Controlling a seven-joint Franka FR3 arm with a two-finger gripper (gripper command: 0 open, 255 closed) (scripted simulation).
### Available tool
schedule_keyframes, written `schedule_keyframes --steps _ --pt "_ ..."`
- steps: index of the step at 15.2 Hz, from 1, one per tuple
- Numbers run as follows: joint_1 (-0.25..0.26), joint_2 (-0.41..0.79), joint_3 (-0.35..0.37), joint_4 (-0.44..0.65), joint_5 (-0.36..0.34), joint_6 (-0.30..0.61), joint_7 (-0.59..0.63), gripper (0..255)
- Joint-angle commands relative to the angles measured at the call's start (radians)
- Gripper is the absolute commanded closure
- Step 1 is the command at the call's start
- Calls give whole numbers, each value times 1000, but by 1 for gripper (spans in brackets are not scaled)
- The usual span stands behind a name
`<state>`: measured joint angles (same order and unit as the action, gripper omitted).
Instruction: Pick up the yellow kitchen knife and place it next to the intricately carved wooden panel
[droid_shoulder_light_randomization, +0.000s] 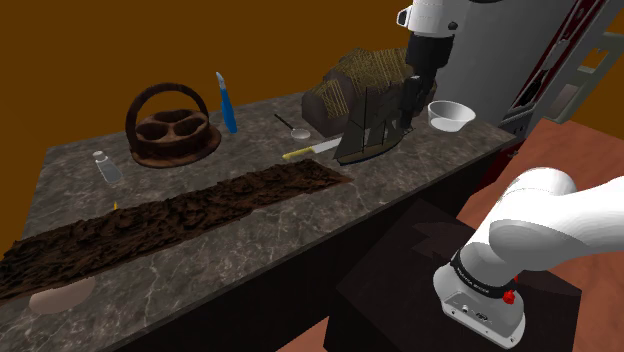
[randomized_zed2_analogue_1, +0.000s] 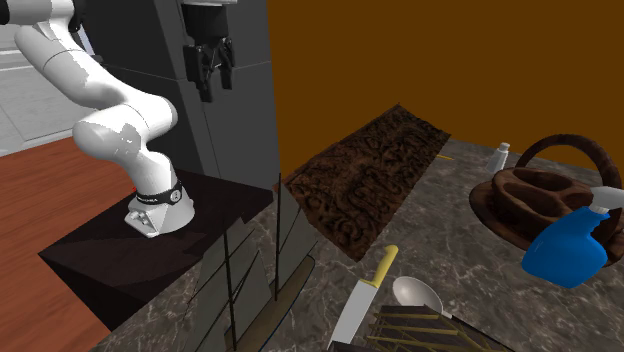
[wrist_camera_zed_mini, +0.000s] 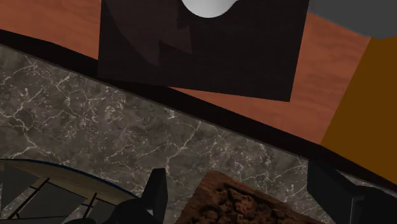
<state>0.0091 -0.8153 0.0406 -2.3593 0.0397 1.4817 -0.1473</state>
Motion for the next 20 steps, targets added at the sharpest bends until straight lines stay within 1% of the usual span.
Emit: schedule_keyframes --steps 1,6,11,15,20 --pt "0 0 0 0 0 0 0 0" --pt "2 89 -46 -67 -50 182 -105 0" --pt "3 217 -90 -94 -90 367 -203 0" --pt "6 341 -122 -88 -111 509 -278 0" --pt "12 517 -157 -44 -121 672 -371 0"
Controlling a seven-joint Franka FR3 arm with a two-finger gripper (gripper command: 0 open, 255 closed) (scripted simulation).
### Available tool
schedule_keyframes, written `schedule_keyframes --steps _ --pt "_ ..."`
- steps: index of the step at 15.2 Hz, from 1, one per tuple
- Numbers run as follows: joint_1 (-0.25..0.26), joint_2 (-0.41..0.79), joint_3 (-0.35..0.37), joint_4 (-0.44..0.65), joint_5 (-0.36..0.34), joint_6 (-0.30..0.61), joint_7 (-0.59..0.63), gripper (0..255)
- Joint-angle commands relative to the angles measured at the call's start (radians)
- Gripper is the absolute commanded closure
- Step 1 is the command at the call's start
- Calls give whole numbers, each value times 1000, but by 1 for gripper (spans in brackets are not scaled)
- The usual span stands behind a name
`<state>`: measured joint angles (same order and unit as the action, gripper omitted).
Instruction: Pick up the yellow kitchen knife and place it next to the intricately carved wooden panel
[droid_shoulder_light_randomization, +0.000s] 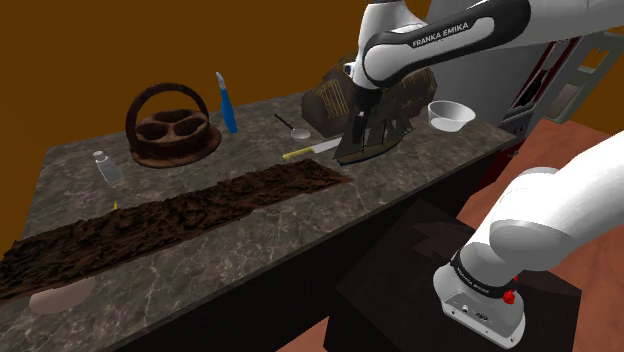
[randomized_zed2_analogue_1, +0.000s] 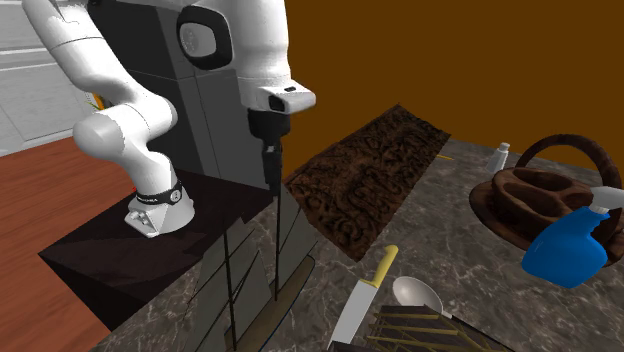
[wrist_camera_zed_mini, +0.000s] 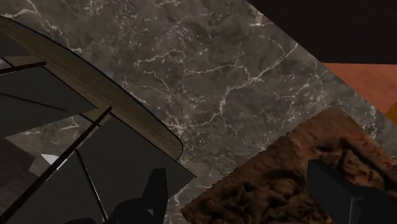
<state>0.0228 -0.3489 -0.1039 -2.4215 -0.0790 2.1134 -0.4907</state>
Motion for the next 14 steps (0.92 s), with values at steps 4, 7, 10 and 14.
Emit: schedule_keyframes --steps 4,7,10,14 --pt "5 200 -34 81 6 152 -106 0" --pt "7 314 -44 143 22 223 -166 0" --pt "4 428 -46 217 44 282 -228 0" --pt "-7 580 -36 334 74 341 -306 0"
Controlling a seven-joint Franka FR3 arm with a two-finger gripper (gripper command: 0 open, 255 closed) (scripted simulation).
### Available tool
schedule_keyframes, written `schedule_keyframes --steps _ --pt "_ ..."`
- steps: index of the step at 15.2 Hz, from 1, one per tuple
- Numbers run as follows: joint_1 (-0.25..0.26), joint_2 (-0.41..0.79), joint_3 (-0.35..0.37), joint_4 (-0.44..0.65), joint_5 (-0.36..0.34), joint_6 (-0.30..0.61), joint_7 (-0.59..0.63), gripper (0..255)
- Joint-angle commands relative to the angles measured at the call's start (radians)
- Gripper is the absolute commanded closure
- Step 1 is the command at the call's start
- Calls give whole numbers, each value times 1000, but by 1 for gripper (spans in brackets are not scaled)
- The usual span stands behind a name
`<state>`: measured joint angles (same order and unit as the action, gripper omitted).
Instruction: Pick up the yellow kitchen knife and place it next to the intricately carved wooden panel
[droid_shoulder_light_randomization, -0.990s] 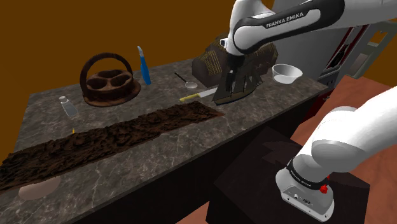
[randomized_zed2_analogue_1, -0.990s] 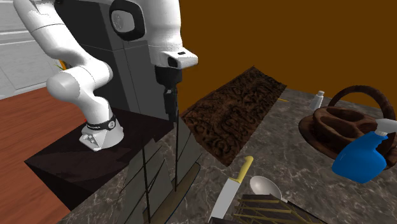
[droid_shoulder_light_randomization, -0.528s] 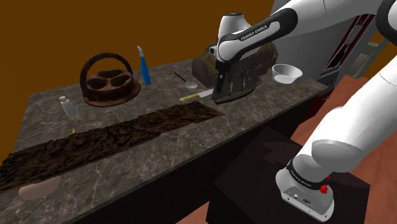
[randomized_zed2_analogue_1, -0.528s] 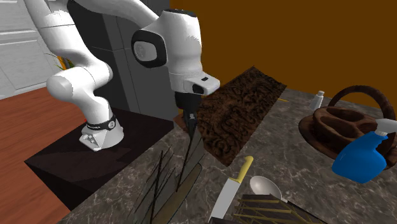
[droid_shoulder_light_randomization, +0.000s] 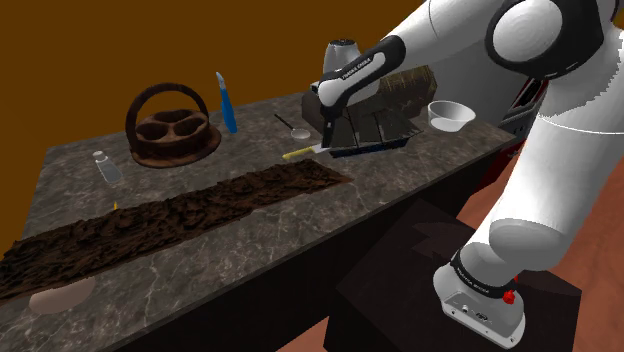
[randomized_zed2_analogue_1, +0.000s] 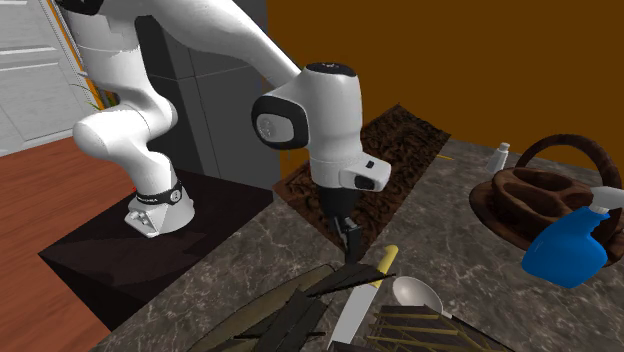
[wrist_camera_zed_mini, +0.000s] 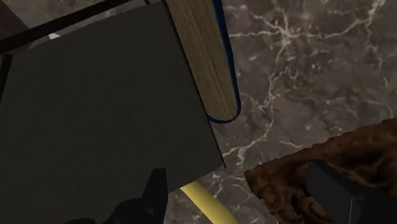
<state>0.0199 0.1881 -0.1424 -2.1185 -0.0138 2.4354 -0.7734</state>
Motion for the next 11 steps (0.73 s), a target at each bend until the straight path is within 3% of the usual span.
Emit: schedule_keyframes --steps 1,5,11 --pt "-8 81 7 63 16 30 -41 0" --pt "-25 222 27 198 35 60 -104 0" --pt "-32 288 33 211 43 113 -109 0"
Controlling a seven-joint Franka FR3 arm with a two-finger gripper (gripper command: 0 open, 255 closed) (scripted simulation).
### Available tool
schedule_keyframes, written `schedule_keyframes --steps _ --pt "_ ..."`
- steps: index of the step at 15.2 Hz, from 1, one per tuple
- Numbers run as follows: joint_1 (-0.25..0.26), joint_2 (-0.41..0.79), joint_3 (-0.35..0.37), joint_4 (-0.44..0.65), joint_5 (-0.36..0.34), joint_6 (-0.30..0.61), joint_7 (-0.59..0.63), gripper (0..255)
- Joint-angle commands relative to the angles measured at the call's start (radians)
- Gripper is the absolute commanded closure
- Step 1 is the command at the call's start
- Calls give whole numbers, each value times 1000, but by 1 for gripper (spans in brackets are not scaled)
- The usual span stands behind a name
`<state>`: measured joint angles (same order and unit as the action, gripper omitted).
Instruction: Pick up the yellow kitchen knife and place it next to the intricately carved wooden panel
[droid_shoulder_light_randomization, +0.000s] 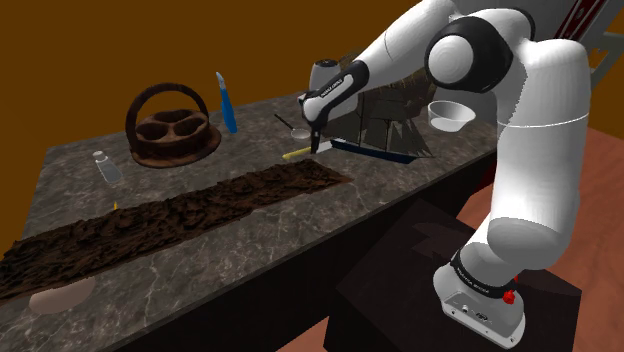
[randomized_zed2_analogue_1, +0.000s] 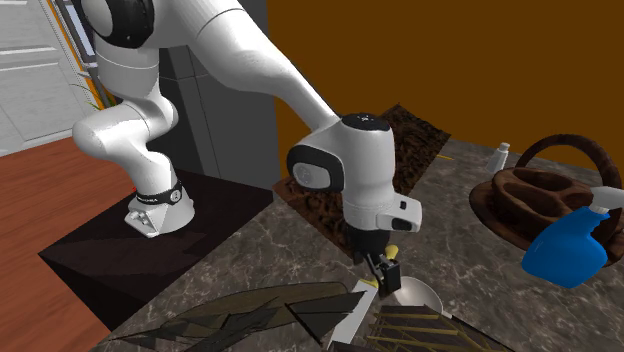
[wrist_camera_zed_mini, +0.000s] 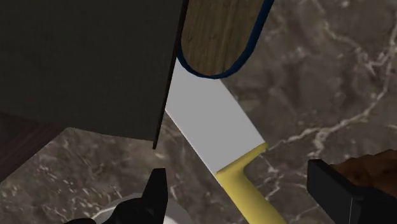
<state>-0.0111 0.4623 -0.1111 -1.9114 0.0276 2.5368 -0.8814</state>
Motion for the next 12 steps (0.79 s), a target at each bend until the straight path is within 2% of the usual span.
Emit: schedule_keyframes --steps 1,9,10,12 --pt "-3 25 2 6 3 20 -2 0" --pt "-3 32 3 8 4 24 -3 0" --pt "-3 32 3 8 4 24 -3 255" --pt "-3 32 3 8 4 24 -3 255"
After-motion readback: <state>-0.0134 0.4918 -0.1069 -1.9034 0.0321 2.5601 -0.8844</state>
